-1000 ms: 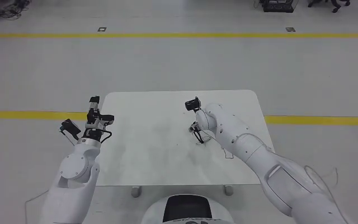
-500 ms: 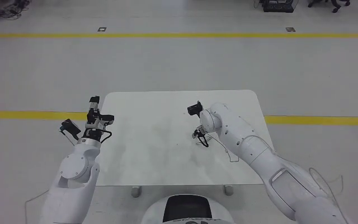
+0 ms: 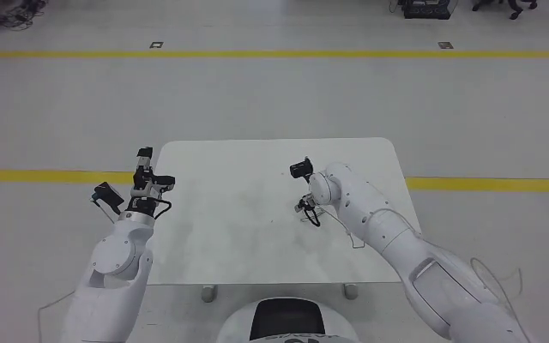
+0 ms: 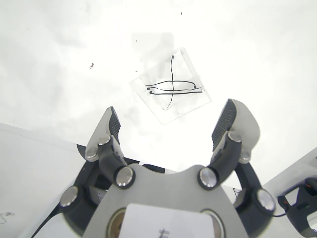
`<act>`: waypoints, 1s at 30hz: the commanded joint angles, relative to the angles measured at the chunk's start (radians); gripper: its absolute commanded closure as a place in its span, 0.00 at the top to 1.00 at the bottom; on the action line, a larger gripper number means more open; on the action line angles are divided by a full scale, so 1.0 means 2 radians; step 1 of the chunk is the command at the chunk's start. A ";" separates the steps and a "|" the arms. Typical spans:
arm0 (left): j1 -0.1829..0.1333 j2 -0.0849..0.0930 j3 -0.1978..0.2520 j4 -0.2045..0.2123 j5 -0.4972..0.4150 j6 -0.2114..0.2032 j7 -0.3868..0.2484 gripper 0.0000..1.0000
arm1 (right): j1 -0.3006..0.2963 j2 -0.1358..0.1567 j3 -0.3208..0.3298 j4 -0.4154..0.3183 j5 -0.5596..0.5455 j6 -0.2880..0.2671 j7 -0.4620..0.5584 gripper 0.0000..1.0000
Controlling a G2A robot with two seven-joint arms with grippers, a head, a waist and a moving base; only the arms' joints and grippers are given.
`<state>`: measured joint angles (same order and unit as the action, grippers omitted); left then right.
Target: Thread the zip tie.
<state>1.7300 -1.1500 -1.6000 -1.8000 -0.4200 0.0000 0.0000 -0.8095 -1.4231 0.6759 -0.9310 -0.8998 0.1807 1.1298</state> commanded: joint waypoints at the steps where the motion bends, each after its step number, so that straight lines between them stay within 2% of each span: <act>1: 0.000 0.000 0.000 0.000 0.000 0.000 0.000 1.00 | 0.000 0.000 0.000 0.000 0.000 0.000 0.000 1.00; 6: 0.000 0.000 0.000 0.000 0.000 0.000 0.000 1.00 | 0.000 0.000 0.000 0.000 0.000 0.000 0.000 1.00; 13: 0.000 0.000 0.000 0.000 0.000 0.000 0.000 1.00 | -0.007 -0.001 0.006 0.008 0.005 -0.015 -0.015 1.00; 19: 0.000 0.000 0.000 0.000 0.000 0.000 0.000 1.00 | -0.008 -0.004 0.004 0.006 -0.003 -0.013 -0.011 1.00; 20: 0.000 0.000 0.000 0.000 0.000 0.000 0.000 1.00 | -0.008 -0.004 0.005 0.005 -0.004 -0.014 -0.010 0.89; 21: 0.000 0.000 0.000 0.000 0.000 0.000 0.000 1.00 | -0.008 -0.004 0.005 0.004 -0.005 -0.014 -0.009 0.84; 23: 0.000 0.000 0.000 0.000 0.000 0.000 0.000 1.00 | -0.009 -0.003 0.008 0.002 -0.007 -0.015 -0.007 0.66; 24: 0.000 0.000 0.000 0.000 0.000 0.000 0.000 1.00 | -0.010 -0.003 0.008 0.000 -0.008 -0.015 -0.006 0.64; 26: 0.000 0.000 0.000 0.000 0.000 0.000 0.000 1.00 | -0.011 -0.003 0.010 -0.001 -0.010 -0.016 -0.005 0.49; 30: 0.000 0.000 0.000 0.000 0.000 0.000 0.000 1.00 | -0.015 -0.002 0.013 -0.001 -0.015 -0.012 -0.003 0.46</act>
<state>1.7300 -1.1500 -1.6000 -1.8000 -0.4200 0.0000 0.0000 -0.8379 -1.4275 0.7005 -0.9339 -0.9290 0.1532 1.1229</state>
